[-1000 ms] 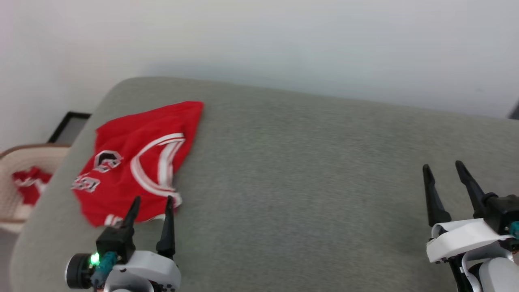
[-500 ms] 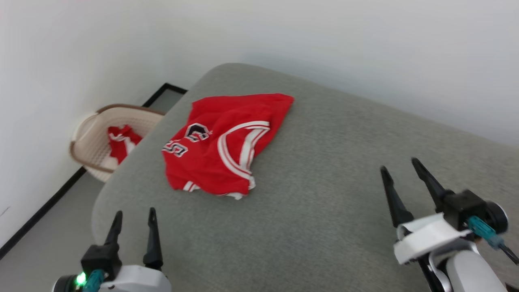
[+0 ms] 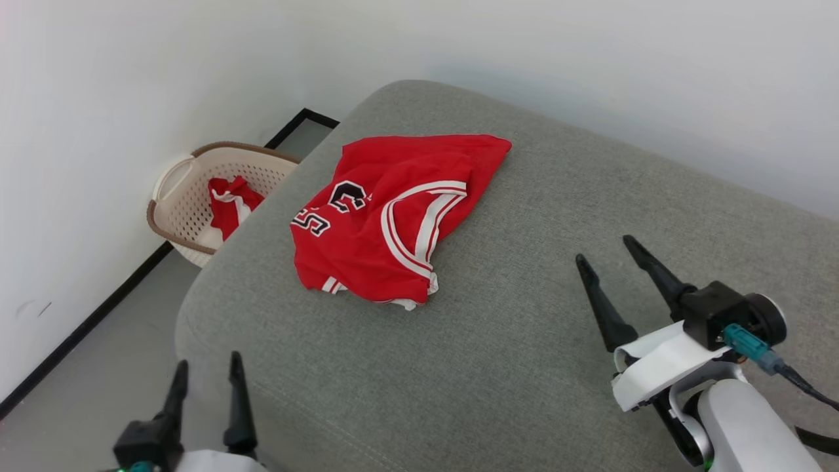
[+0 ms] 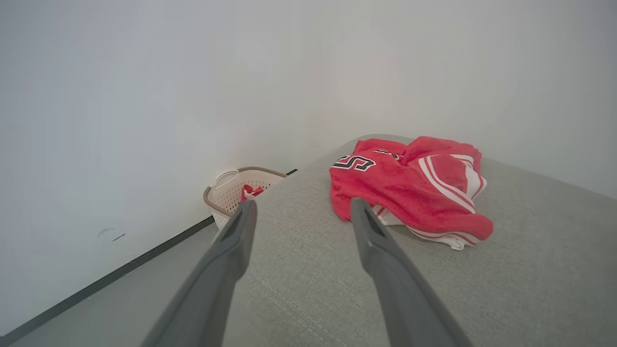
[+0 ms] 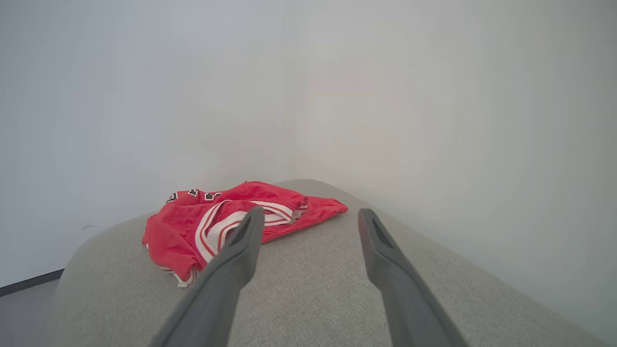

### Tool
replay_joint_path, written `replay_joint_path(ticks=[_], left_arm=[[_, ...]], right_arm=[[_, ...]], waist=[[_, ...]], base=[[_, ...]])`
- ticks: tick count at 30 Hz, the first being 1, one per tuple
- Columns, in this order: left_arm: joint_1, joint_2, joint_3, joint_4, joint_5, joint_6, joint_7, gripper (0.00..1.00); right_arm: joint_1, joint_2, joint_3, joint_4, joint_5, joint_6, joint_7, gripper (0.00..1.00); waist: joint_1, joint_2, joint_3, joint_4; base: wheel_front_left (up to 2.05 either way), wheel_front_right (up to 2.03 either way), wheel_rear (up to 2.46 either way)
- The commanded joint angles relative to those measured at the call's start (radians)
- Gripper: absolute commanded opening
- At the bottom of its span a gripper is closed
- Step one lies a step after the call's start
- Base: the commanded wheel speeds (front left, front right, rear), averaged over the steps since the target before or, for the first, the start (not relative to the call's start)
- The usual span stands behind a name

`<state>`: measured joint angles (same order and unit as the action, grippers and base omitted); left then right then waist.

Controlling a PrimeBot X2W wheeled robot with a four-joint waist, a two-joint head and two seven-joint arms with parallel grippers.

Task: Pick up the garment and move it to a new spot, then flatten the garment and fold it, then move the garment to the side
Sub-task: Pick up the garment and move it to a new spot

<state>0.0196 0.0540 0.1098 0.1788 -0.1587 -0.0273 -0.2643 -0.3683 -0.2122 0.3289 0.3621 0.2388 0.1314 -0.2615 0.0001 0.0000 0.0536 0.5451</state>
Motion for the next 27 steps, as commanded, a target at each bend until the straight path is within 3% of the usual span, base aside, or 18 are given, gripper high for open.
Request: replay_joint_path(ticks=[1, 6, 12, 15, 17, 20, 27], left_arm=[[-0.017, -0.003, -0.008, 0.011, 0.003, -0.012, 0.000, 1.00], [-0.148, 0.006, -0.098, 0.110, 0.044, -0.069, 0.000, 1.00], [-0.394, 0.089, -0.194, 0.308, 0.058, -0.099, 0.007, 1.00], [-0.519, 0.131, -0.194, 0.422, -0.004, -0.104, 0.045, 1.00], [-0.593, 0.167, -0.251, 0.497, -0.044, -0.104, 0.098, 1.00], [-0.690, 0.227, -0.293, 0.596, -0.170, -0.104, 0.203, 1.00], [-0.814, 0.344, -0.376, 0.696, -0.383, -0.104, 0.413, 1.00]], right_arm=[[0.005, -0.006, -0.012, -0.002, 0.007, -0.001, -0.005, 1.00], [0.069, -0.013, -0.081, -0.023, -0.012, -0.001, -0.005, 1.00], [0.063, -0.022, -0.080, -0.053, -0.031, -0.001, -0.005, 1.00], [0.042, -0.024, -0.076, -0.062, -0.030, -0.001, -0.004, 1.00], [0.028, -0.026, -0.075, -0.067, -0.028, -0.001, -0.003, 1.00], [0.008, -0.026, -0.076, -0.074, -0.022, -0.001, -0.003, 1.00], [-0.022, -0.016, -0.092, -0.090, -0.019, -0.001, -0.003, 1.00]], waist=[[-0.0001, 0.0000, -0.001, -0.005], [-0.0001, 0.0000, 0.001, -0.023], [-0.0001, 0.0000, 0.078, -0.179], [-0.0001, 0.0000, 0.119, -0.259], [-0.0001, 0.0000, 0.146, -0.310], [-0.0001, 0.0000, 0.187, -0.382], [-0.0001, 0.0000, 0.267, -0.498]], base=[[0.00, 0.00, 0.00], [0.00, 0.00, 0.00], [0.00, 0.00, 0.00], [0.00, 0.00, 0.00], [0.00, 0.00, 0.00], [0.00, 0.00, 0.00], [0.00, 0.00, 0.00]])
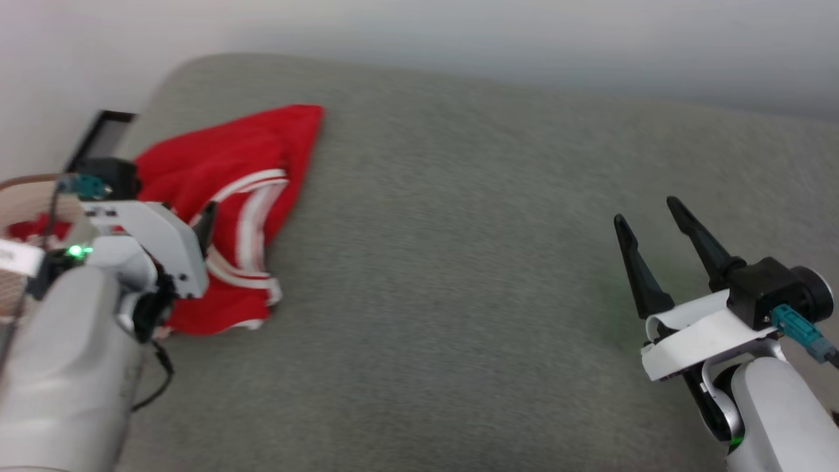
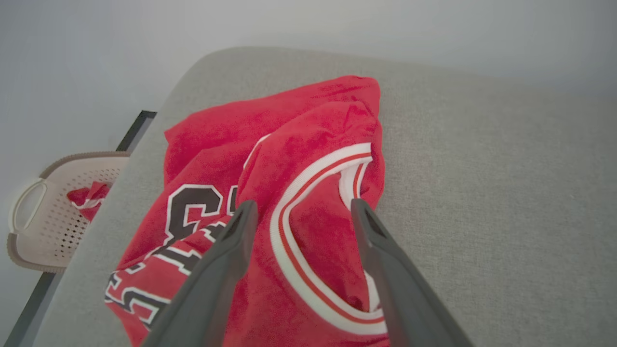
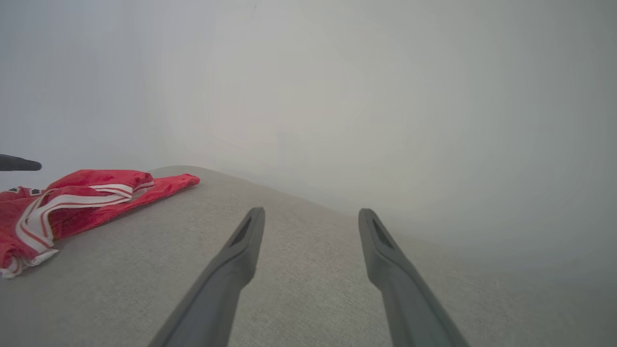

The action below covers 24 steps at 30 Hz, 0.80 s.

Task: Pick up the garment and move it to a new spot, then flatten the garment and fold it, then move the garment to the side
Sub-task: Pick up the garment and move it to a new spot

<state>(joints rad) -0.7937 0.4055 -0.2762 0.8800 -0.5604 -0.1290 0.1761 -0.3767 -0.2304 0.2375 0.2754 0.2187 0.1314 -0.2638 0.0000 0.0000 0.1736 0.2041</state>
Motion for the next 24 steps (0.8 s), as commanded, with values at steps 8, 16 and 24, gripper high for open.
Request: replay_joint_path(ticks=[8, 16, 24], left_arm=[[-0.063, 0.093, -0.034, 0.088, -0.159, -0.002, 0.211, 1.00], [-0.044, 0.076, -0.064, 0.214, -0.188, -0.002, 0.314, 1.00], [-0.029, 0.080, -0.094, 0.201, -0.191, -0.005, 0.178, 0.00]], right_arm=[[-0.040, 0.007, -0.009, -0.023, 0.001, -0.001, -0.001, 1.00], [-0.053, 0.015, 0.003, -0.030, -0.009, -0.001, -0.001, 1.00], [-0.042, 0.022, 0.021, -0.014, -0.002, -0.001, -0.001, 1.00]], waist=[[0.0000, 0.0000, 0.232, -0.248], [0.0000, 0.0000, 0.253, -0.261], [0.0000, 0.0000, 0.179, -0.235]], base=[[0.00, 0.00, 0.00], [0.00, 0.00, 0.00], [0.00, 0.00, 0.00]])
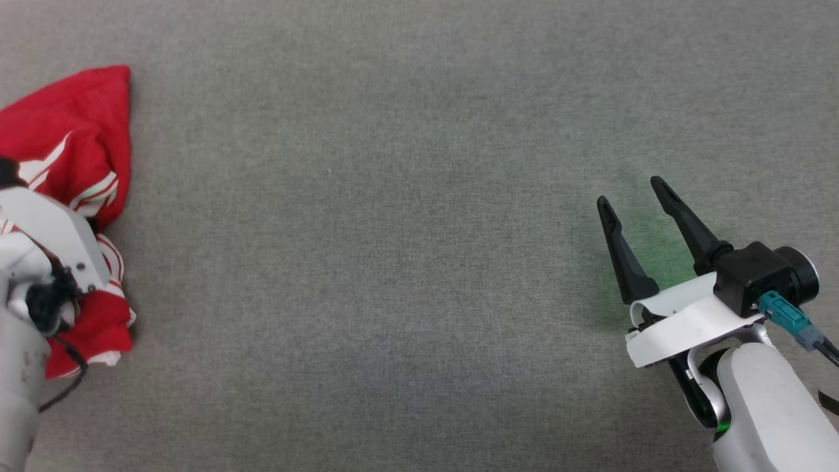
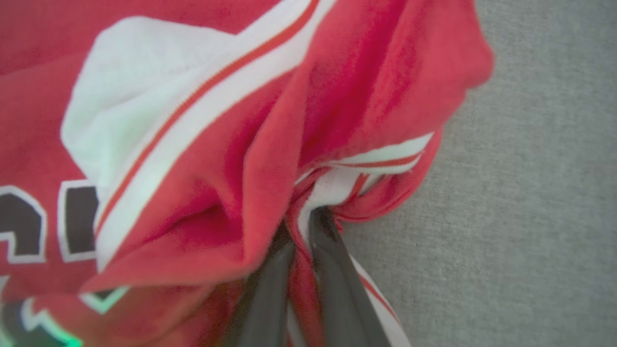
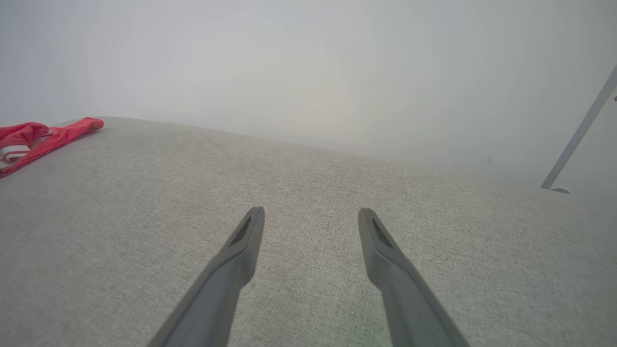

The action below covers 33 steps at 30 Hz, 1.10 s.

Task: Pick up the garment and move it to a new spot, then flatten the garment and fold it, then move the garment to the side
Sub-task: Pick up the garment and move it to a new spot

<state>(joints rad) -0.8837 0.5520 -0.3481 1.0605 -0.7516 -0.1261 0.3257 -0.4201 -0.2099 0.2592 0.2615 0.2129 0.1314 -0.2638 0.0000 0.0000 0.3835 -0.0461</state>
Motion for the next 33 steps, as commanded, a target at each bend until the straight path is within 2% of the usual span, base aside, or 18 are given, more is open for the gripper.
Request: replay_joint_path(ticks=[1, 6, 8, 16, 22, 26, 33], left_arm=[[0.054, -0.057, -0.025, 0.011, 0.004, -0.007, -0.003, 0.00], [0.000, -0.015, -0.036, -0.064, -0.004, -0.006, -0.143, 0.00], [-0.011, 0.004, -0.081, -0.133, 0.014, -0.006, -0.184, 0.00], [-0.086, -0.004, -0.279, -0.422, 0.033, -0.006, -0.252, 0.00], [-0.175, -0.067, -0.406, -0.526, 0.023, -0.005, -0.256, 0.00], [-0.237, -0.125, -0.511, -0.528, 0.035, -0.005, -0.273, 0.00], [-0.331, -0.223, -0.712, -0.498, -0.034, -0.005, -0.330, 0.00]], right_arm=[[0.004, 0.002, 0.000, 0.002, 0.006, -0.001, -0.001, 1.00], [0.025, 0.016, 0.002, 0.015, 0.013, -0.001, -0.001, 1.00], [0.031, 0.022, 0.000, 0.017, 0.014, -0.001, -0.001, 1.00], [0.070, 0.051, -0.039, 0.005, 0.024, -0.001, -0.001, 1.00], [0.083, 0.079, -0.065, -0.010, 0.035, -0.001, -0.001, 1.00], [0.076, 0.098, -0.084, -0.021, 0.049, -0.001, -0.001, 1.00], [0.058, 0.141, -0.103, -0.028, 0.073, -0.001, -0.001, 1.00]], waist=[[0.0000, 0.0000, -0.045, 0.016], [0.0000, 0.0000, -0.106, 0.009], [0.0000, 0.0000, -0.123, 0.001], [0.0000, 0.0000, -0.144, -0.072], [0.0000, 0.0000, -0.119, -0.176], [0.0000, 0.0000, -0.084, -0.257], [0.0000, 0.0000, -0.006, -0.384]], base=[[0.00, 0.00, 0.00], [0.00, 0.00, 0.00], [0.00, 0.00, 0.00], [0.00, 0.00, 0.00], [0.00, 0.00, 0.00], [0.00, 0.00, 0.00], [0.00, 0.00, 0.00]])
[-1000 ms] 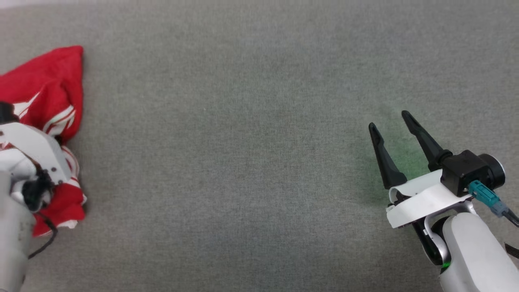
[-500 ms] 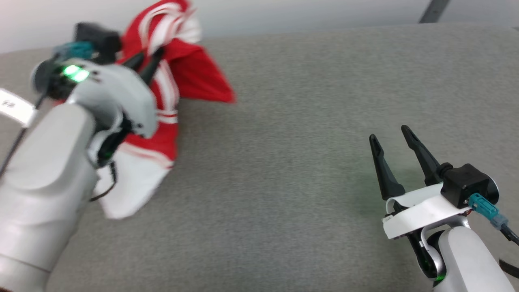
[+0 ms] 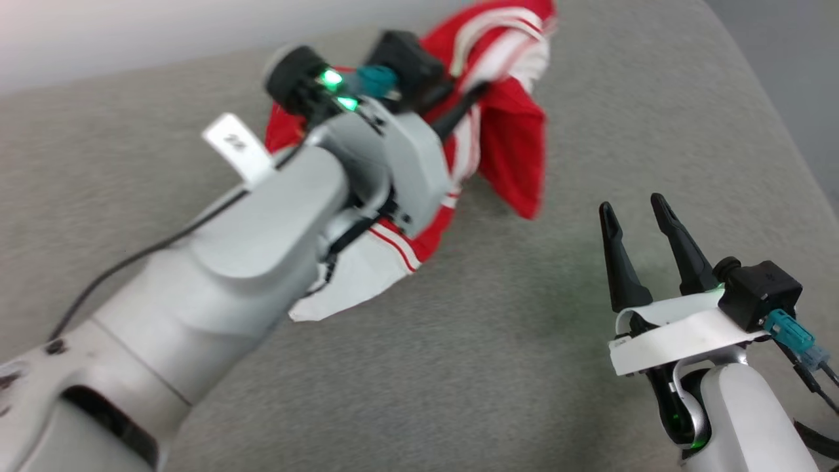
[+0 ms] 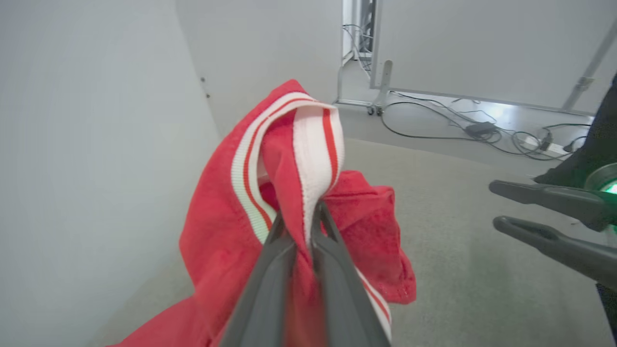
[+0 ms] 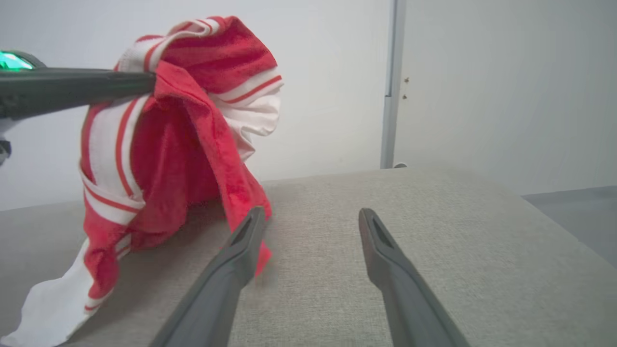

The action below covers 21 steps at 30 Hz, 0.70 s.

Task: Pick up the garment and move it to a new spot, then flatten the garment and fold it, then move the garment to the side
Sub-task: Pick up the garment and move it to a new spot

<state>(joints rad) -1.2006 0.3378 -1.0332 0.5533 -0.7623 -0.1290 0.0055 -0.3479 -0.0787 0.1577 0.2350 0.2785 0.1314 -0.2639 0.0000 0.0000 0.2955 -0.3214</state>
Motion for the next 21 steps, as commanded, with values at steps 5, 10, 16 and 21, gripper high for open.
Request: replay_joint_path(ticks=[5, 10, 16, 21], left_arm=[[-0.048, -0.048, -0.163, 0.063, -0.115, -0.002, -0.044, 0.00], [-0.033, -0.060, -0.234, 0.134, -0.167, -0.002, -0.041, 0.00], [0.012, -0.040, -0.247, 0.219, -0.155, -0.002, 0.024, 0.00], [0.047, -0.023, -0.251, 0.254, -0.113, -0.002, 0.086, 0.00]], right_arm=[[-0.031, 0.025, 0.003, -0.003, 0.035, -0.001, -0.001, 1.00], [-0.043, 0.028, 0.025, -0.009, 0.093, -0.001, -0.001, 1.00], [-0.053, 0.029, 0.034, -0.016, 0.141, -0.001, -0.001, 1.00], [-0.049, 0.028, 0.025, -0.021, 0.147, -0.001, -0.001, 1.00]], waist=[[0.0000, 0.0000, 0.129, -0.177], [0.0000, 0.0000, 0.164, -0.230], [0.0000, 0.0000, 0.194, -0.269], [0.0000, 0.0000, 0.206, -0.271]], base=[[0.00, 0.00, 0.00], [0.00, 0.00, 0.00], [0.00, 0.00, 0.00], [0.00, 0.00, 0.00]])
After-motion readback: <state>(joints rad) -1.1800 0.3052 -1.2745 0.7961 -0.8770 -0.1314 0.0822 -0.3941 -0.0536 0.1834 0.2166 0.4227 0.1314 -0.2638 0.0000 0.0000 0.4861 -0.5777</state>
